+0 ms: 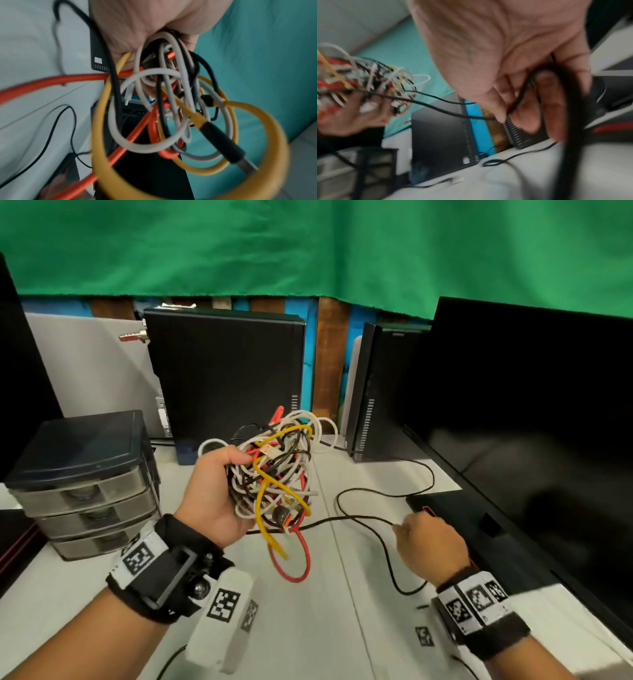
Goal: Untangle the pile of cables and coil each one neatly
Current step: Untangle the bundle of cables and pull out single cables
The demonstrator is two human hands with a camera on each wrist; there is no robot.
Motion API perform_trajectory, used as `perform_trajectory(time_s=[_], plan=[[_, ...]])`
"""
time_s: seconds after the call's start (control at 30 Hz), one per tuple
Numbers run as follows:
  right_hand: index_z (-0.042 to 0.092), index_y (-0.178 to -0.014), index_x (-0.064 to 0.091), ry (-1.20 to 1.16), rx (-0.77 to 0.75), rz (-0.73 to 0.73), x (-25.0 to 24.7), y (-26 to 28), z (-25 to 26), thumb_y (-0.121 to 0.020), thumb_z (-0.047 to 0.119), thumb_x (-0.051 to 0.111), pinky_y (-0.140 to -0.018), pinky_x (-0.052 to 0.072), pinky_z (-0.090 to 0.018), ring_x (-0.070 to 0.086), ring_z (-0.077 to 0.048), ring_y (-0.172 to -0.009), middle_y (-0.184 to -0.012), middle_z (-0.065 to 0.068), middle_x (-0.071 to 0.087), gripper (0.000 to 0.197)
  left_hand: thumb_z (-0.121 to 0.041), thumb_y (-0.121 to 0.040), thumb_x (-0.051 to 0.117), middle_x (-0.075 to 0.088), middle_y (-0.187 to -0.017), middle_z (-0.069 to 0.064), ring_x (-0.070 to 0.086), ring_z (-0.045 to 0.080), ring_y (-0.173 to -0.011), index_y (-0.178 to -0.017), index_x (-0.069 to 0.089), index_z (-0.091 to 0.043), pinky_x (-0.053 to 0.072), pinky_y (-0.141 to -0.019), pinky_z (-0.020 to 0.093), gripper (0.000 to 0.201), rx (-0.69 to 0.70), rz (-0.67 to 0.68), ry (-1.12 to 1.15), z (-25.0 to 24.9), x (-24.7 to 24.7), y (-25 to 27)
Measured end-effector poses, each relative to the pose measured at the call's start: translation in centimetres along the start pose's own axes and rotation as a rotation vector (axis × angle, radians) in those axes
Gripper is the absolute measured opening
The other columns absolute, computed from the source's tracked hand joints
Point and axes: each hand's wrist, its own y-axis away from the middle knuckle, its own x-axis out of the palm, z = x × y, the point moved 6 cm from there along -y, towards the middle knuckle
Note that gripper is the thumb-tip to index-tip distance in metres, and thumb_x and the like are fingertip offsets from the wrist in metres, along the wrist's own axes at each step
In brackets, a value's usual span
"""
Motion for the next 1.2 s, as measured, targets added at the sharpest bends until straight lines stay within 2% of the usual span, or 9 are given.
perform_trajectory(time_s=[0.17,0.37,0.43,0.5,0.63,0.77,0.93,1.07,1.2], plan=[[0.017,-0.126,0.057,0.28,0.052,0.023,-1.1,-0.1,-1.3,-0.094,0.021,0.046,-0.083,0.051,-0.032,0.062,-0.023,-0.108,-0.116,-0.002,0.066,0.034,-0.015,-0.093,0.032,0.074,-0.1,0.019,0.075,0.031,-0.078,-0.097,0.078,-0.003,0.062,-0.063,0.044,0.048,-0.008,0.017,-0.007,-1.1,0.1,0.4],[0.027,-0.157,0.019,-0.287,-0.709,-0.052,-3.8,6.8,8.8,-0.091,0.01,0.049,-0.124,0.012,-0.04,0.018,-0.01,-0.152,-0.162,0.005,0.029,0.074,-0.014,-0.089,0.033,0.069,-0.112,0.024,0.073,0.037,-0.087,-0.121,0.068,0.002,0.061,-0.068,0.046,0.05,-0.09,0.039,0.028,1.0,1.0,0.6],[0.03,-0.152,0.029,-0.277,-0.806,-0.013,-3.0,8.9,10.7,-0.098,0.024,0.046,-0.125,0.004,-0.039,0.027,-0.005,-0.146,-0.154,0.011,0.04,0.057,-0.015,-0.088,0.033,0.068,-0.113,0.026,0.072,0.038,-0.088,-0.127,0.064,0.003,0.061,-0.071,0.047,0.053,-0.122,0.04,0.019,1.9,1.1,0.6],[0.028,-0.131,0.054,-0.27,-0.849,-0.061,-2.5,9.7,11.4,-0.102,0.04,0.046,-0.121,0.024,-0.04,0.054,-0.005,-0.116,-0.123,0.013,0.063,0.032,-0.015,-0.086,0.034,0.068,-0.11,0.026,0.071,0.038,-0.086,-0.124,0.065,0.004,0.061,-0.074,0.048,0.052,-0.137,0.045,0.006,2.4,1.0,0.7],[0.031,-0.097,0.064,-0.439,-0.961,-0.055,-3.5,9.5,11.1,-0.103,0.049,0.048,-0.068,0.05,-0.028,0.056,-0.007,-0.066,-0.077,0.013,0.065,0.025,-0.015,-0.086,0.035,0.068,-0.109,0.025,0.071,0.037,-0.085,-0.121,0.067,0.004,0.06,-0.074,0.047,0.05,-0.136,0.027,-0.003,2.2,0.9,0.7],[0.027,-0.078,0.069,-0.685,-0.527,-0.047,-4.2,3.8,5.6,-0.101,0.039,0.055,-0.06,0.044,-0.024,0.059,-0.003,-0.058,-0.06,0.018,0.062,0.03,-0.014,-0.088,0.035,0.071,-0.104,0.022,0.072,0.035,-0.081,-0.111,0.072,0.002,0.062,-0.068,0.045,0.046,-0.094,0.026,-0.018,0.5,0.8,0.9],[0.014,-0.066,0.057,-0.117,0.051,-0.121,-2.1,-1.0,-2.6,-0.1,0.038,0.052,-0.06,0.041,-0.032,0.064,-0.034,-0.072,-0.063,0.0,0.06,0.042,-0.013,-0.087,0.035,0.074,-0.102,0.02,0.074,0.033,-0.083,-0.107,0.075,-0.002,0.062,-0.076,0.047,0.046,-0.008,0.062,-0.073,-1.1,1.3,1.2],[0.019,-0.095,0.069,-0.059,-0.02,-0.151,-3.4,-0.5,-1.7,-0.096,0.024,0.055,-0.067,0.045,-0.034,0.066,-0.037,-0.09,-0.091,-0.009,0.072,0.015,-0.013,-0.087,0.036,0.074,-0.099,0.018,0.073,0.032,-0.081,-0.109,0.071,-0.004,0.06,-0.078,0.048,0.043,0.043,0.06,-0.09,-1.4,1.5,1.2],[0.022,-0.138,0.054,-0.252,-0.243,-0.139,-4.8,1.2,1.4,-0.093,0.032,0.065,-0.091,0.052,-0.036,0.062,-0.017,-0.112,-0.118,0.003,0.067,0.047,-0.012,-0.086,0.036,0.073,-0.087,0.016,0.072,0.03,-0.074,-0.092,0.075,-0.004,0.062,-0.069,0.043,0.041,0.059,0.064,-0.113,-1.3,1.6,1.1]])
